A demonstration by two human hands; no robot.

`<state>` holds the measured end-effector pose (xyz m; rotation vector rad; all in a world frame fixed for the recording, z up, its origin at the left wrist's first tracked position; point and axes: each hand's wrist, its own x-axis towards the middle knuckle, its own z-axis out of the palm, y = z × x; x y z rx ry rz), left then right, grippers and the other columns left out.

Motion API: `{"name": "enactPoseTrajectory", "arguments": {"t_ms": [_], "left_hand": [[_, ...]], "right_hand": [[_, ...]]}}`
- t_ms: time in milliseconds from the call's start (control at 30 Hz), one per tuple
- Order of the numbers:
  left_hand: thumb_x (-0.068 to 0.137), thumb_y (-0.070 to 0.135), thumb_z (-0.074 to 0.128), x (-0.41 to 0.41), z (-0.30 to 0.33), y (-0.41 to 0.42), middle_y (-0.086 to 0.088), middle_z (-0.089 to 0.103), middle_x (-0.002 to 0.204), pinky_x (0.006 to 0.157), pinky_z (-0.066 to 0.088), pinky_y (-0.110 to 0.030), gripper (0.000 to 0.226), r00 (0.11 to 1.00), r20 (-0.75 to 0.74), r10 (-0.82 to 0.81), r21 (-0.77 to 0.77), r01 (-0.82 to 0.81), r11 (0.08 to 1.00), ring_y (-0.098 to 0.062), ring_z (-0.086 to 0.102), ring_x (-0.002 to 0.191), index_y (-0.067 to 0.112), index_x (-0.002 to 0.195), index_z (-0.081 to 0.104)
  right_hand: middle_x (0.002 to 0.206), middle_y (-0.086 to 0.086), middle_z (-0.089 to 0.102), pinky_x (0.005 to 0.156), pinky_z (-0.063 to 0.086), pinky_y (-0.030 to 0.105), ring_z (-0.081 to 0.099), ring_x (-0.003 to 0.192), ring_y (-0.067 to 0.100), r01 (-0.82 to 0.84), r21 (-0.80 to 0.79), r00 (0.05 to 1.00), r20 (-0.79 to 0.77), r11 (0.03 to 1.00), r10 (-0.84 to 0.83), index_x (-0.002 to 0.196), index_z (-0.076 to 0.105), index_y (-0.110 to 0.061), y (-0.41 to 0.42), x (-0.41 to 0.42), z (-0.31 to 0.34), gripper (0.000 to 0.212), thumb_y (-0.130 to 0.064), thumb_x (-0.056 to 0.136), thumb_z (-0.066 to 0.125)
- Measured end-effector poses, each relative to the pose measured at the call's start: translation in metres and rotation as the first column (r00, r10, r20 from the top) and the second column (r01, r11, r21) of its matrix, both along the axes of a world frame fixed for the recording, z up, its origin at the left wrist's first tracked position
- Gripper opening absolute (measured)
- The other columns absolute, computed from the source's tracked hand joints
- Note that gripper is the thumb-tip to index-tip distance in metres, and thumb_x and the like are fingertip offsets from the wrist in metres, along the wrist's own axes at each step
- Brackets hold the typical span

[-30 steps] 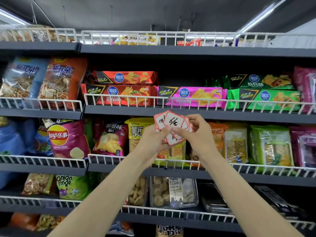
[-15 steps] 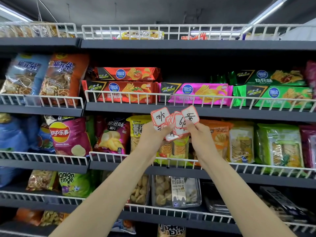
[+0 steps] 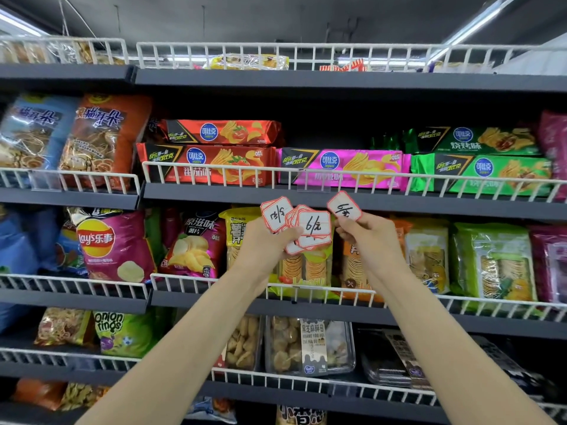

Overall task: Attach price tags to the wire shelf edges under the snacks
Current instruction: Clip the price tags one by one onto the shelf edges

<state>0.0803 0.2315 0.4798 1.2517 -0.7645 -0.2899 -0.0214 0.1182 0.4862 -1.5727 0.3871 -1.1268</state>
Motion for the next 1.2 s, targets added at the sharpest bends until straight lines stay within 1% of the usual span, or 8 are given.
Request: {"name": "enactPoseTrajectory", "arguments": {"t_ms": [167, 467, 567, 633, 767, 933, 1100, 1200], "left_hand": [[0.085, 0.004, 0.064, 0.003, 0.002, 0.002, -0.005, 0.072, 0.098, 0.080, 0.057, -0.035, 0.013, 1.000, -0.003, 0.003, 0.006, -0.002, 1.000, -0.020, 0.069, 0.088, 0.012, 0.096, 0.063], [0.085, 0.002, 0.065, -0.001, 0.004, 0.002, 0.002, 0.071, 0.082, 0.073, 0.058, -0.031, 0.015, 0.999, 0.035, 0.019, -0.005, -0.019, 1.000, -0.012, 0.069, 0.074, 0.016, 0.082, 0.063], [0.083, 0.003, 0.066, -0.002, 0.003, 0.002, 0.000, 0.072, 0.085, 0.074, 0.058, -0.032, 0.013, 0.999, 0.038, 0.023, -0.001, -0.023, 1.000, -0.015, 0.070, 0.078, 0.016, 0.085, 0.064], [0.081, 0.005, 0.069, -0.001, 0.004, 0.002, -0.002, 0.073, 0.087, 0.078, 0.058, -0.036, 0.012, 0.999, 0.037, 0.017, 0.001, -0.017, 1.000, -0.019, 0.071, 0.081, 0.015, 0.087, 0.066], [0.077, 0.008, 0.073, 0.000, 0.003, 0.006, -0.002, 0.074, 0.087, 0.083, 0.056, -0.040, 0.018, 0.999, 0.027, -0.031, -0.016, 0.032, 0.999, -0.019, 0.071, 0.085, 0.012, 0.094, 0.067], [0.080, 0.003, 0.069, 0.002, 0.001, 0.008, 0.006, 0.073, 0.071, 0.064, 0.058, -0.023, 0.012, 0.999, 0.032, -0.026, -0.030, 0.027, 0.999, -0.007, 0.070, 0.067, 0.013, 0.086, 0.065], [0.080, 0.001, 0.070, 0.005, 0.003, 0.011, 0.000, 0.072, 0.079, 0.052, 0.052, -0.018, 0.012, 1.000, 0.010, 0.018, -0.039, -0.017, 0.999, -0.010, 0.069, 0.067, 0.011, 0.086, 0.065], [0.079, 0.002, 0.070, 0.006, 0.004, 0.011, -0.002, 0.072, 0.083, 0.050, 0.050, -0.018, 0.014, 1.000, -0.009, 0.029, -0.049, -0.029, 0.998, -0.012, 0.069, 0.070, 0.011, 0.089, 0.064]], "right_hand": [[0.085, 0.004, 0.065, 0.053, 0.047, 0.014, 0.060, 0.057, 0.004, -0.142, -0.093, 0.977, -0.174, 0.985, 0.124, 0.122, 0.047, -0.033, -0.001, -0.006, 0.009, 0.053, 0.007, 0.087, 0.053], [0.090, 0.000, 0.071, 0.057, 0.051, 0.018, 0.064, 0.071, 0.002, -0.094, -0.338, 0.984, -0.173, 0.937, 0.036, 0.097, 0.069, -0.016, -0.001, -0.003, 0.008, 0.032, -0.007, 0.097, 0.038], [0.087, -0.004, 0.071, 0.071, 0.054, 0.029, 0.065, 0.082, 0.010, -0.070, -0.336, 0.992, -0.126, 0.939, 0.029, 0.089, 0.071, -0.021, 0.000, -0.003, 0.005, 0.022, -0.022, 0.094, 0.050], [0.084, -0.010, 0.070, 0.070, 0.050, 0.021, 0.064, 0.082, 0.006, -0.014, -0.447, 0.987, -0.148, 0.894, -0.059, 0.089, 0.070, -0.022, 0.002, -0.004, 0.005, 0.013, -0.033, 0.083, 0.066], [0.086, -0.004, 0.072, 0.066, 0.049, 0.016, 0.067, 0.076, 0.006, -0.032, -0.358, 0.993, -0.115, 0.933, -0.010, 0.087, 0.071, -0.018, 0.000, -0.003, 0.007, 0.012, -0.022, 0.077, 0.075], [0.081, 0.000, 0.073, 0.065, 0.054, 0.026, 0.070, 0.075, 0.014, -0.037, -0.276, 0.998, -0.057, 0.960, 0.023, 0.078, 0.069, -0.020, -0.006, 0.003, 0.004, 0.005, -0.018, 0.082, 0.069], [0.117, -0.018, 0.057, 0.073, 0.057, 0.045, 0.064, 0.096, 0.023, 0.094, -0.351, 0.995, -0.005, 0.932, -0.103, 0.104, 0.060, -0.041, -0.013, 0.004, 0.002, 0.034, -0.009, 0.091, 0.057], [0.102, -0.009, 0.064, 0.062, 0.059, 0.039, 0.065, 0.084, 0.018, 0.021, -0.373, 0.994, -0.090, 0.928, -0.059, 0.084, 0.069, -0.021, -0.008, 0.003, 0.002, 0.031, -0.006, 0.096, 0.045]]}}
